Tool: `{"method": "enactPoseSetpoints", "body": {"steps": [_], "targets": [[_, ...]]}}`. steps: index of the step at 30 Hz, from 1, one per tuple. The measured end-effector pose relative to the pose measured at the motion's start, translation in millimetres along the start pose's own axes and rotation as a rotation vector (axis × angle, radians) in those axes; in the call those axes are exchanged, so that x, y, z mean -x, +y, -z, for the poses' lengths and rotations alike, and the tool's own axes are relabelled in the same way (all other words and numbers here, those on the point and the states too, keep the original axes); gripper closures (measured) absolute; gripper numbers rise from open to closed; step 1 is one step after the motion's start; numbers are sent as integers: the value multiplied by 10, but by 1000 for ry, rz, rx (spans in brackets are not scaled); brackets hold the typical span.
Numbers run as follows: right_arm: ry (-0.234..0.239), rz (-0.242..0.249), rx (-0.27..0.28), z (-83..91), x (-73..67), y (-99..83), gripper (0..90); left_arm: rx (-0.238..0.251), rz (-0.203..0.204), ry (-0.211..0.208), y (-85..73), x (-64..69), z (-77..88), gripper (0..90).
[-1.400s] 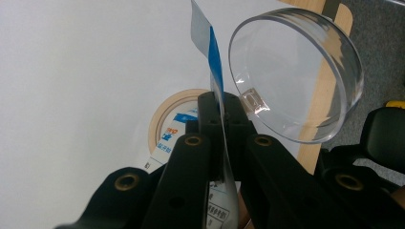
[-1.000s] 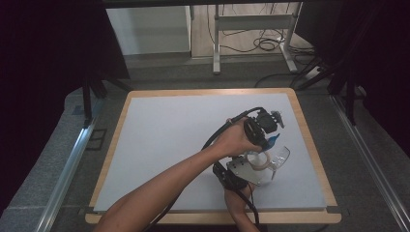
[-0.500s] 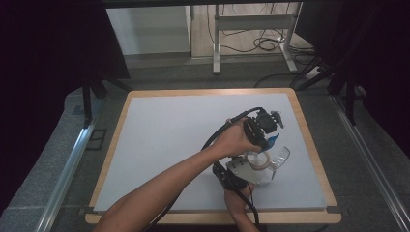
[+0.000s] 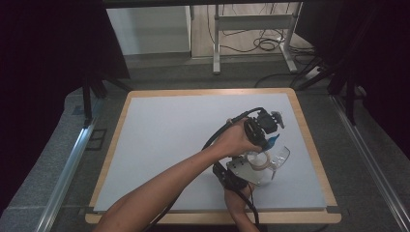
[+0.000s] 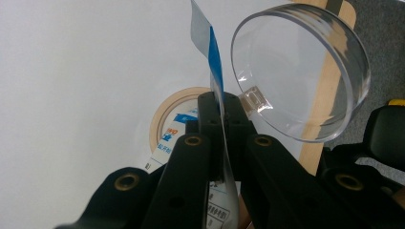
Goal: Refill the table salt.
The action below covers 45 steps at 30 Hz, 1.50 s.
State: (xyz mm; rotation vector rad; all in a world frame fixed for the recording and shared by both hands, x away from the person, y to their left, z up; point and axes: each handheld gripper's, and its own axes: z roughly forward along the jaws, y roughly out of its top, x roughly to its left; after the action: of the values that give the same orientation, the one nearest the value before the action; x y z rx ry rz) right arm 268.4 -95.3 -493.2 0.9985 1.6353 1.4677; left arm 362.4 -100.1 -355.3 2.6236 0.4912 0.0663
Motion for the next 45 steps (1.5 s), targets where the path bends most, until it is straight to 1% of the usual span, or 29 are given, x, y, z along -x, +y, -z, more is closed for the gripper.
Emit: {"method": "enactPoseSetpoints", "body": {"steps": [18,30,45], "targets": [[-8,-2,5,6,28,13,559,2,-5,2,32,22,-9,900],[-5,-6,6,10,19,16,559,-1,-6,3,31,21,-6,900],[-10,10,10,16,13,22,559,-1,-5,3,27,19,3,900]]}}
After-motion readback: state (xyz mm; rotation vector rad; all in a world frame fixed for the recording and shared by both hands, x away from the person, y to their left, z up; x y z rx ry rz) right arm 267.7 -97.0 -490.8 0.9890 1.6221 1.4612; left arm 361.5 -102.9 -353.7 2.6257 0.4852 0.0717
